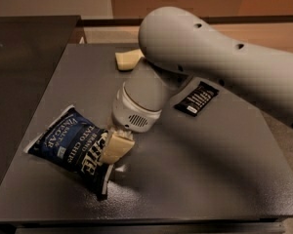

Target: Pick blue chip bag

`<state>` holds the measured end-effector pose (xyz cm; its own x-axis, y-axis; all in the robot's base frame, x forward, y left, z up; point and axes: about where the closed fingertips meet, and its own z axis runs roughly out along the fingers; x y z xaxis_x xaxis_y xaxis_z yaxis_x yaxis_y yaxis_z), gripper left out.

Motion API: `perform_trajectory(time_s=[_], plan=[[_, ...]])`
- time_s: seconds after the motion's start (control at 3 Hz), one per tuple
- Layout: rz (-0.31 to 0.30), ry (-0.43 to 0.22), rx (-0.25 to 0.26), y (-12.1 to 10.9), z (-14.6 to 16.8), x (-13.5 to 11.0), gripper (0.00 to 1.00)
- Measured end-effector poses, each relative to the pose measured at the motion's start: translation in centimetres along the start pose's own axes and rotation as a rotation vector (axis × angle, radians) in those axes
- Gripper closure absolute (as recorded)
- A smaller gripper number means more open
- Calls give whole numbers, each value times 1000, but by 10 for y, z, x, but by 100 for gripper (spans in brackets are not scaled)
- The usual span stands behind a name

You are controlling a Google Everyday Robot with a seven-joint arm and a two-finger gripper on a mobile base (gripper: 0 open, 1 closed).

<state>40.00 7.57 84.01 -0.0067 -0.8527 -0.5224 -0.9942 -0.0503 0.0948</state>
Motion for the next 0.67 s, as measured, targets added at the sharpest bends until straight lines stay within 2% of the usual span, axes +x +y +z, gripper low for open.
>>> perform_trajectory(time_s=[0.33, 0.67], plan=[[15, -31, 4, -2, -13, -1, 87], [44, -90, 26, -9, -40, -4, 100]])
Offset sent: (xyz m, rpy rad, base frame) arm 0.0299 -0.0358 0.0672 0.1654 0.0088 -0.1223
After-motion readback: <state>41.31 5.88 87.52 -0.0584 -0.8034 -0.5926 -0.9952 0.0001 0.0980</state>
